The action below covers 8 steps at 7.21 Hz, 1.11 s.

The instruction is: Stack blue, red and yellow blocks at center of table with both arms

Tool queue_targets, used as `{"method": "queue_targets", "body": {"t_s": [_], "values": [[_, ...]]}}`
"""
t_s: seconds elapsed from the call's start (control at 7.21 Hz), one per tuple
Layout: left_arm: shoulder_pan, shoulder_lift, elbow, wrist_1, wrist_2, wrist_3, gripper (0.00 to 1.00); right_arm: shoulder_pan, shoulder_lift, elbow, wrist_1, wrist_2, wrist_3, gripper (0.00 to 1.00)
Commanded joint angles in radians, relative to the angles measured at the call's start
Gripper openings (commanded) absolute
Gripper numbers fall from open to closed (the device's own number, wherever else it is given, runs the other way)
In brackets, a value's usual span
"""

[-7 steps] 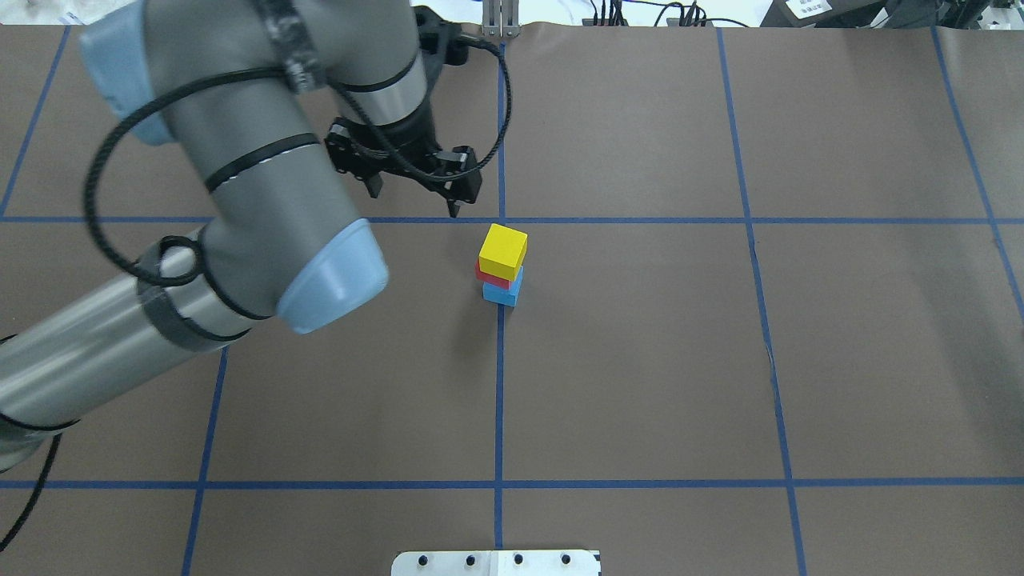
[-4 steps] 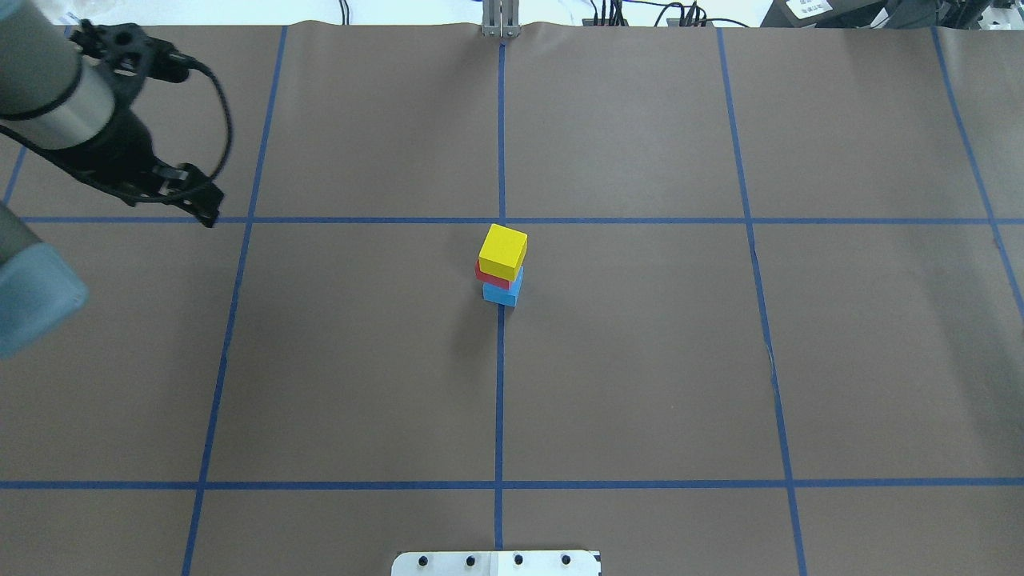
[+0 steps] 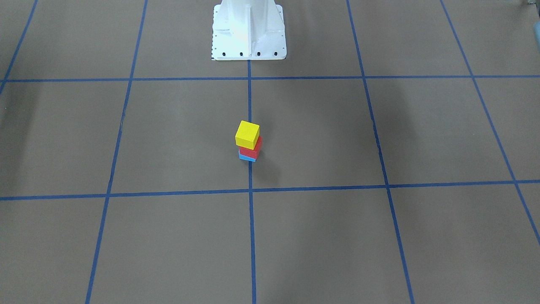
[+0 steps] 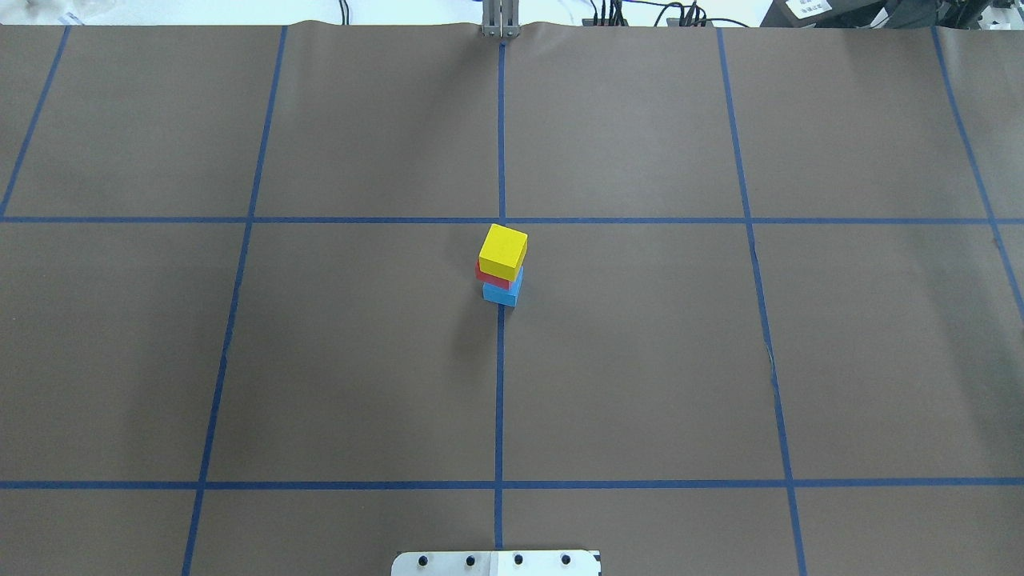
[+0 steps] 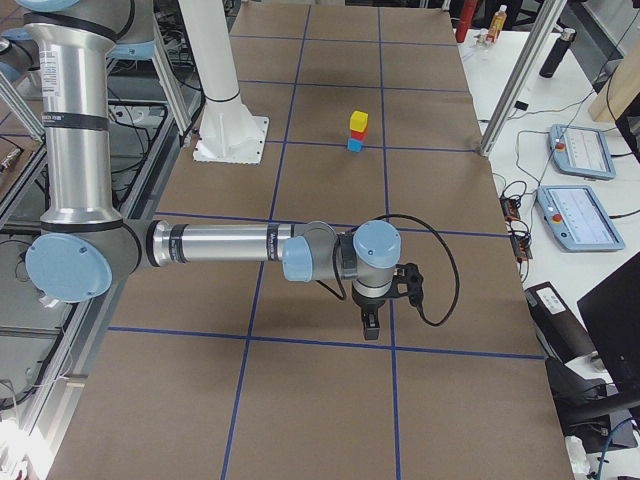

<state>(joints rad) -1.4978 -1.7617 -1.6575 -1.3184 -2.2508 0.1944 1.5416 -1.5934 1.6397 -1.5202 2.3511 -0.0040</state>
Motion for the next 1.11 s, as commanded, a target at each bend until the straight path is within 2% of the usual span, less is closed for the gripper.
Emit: {"method": "queue_targets", "body": {"t_s": [0.0, 0.28, 0.42, 0.97], "values": [[-0.108, 0.152, 0.056, -0.164, -0.006, 0.05, 1.0, 0.003, -0.007, 0.002, 0.0, 0.002, -0.001, 1.0], [-0.107, 0.189, 0.048, -0.185, -0.007, 0.037, 1.0, 0.003, -0.01, 0.003, 0.0, 0.005, -0.001, 1.0], [-0.105, 0.214, 0.01, -0.186, -0.009, 0.031, 1.0, 0.006, -0.011, 0.002, 0.0, 0.004, -0.001, 1.0], [-0.104, 0.214, 0.008, -0.185, -0.032, 0.011, 1.0, 0.014, -0.017, 0.002, 0.0, 0.001, -0.002, 1.0]]}}
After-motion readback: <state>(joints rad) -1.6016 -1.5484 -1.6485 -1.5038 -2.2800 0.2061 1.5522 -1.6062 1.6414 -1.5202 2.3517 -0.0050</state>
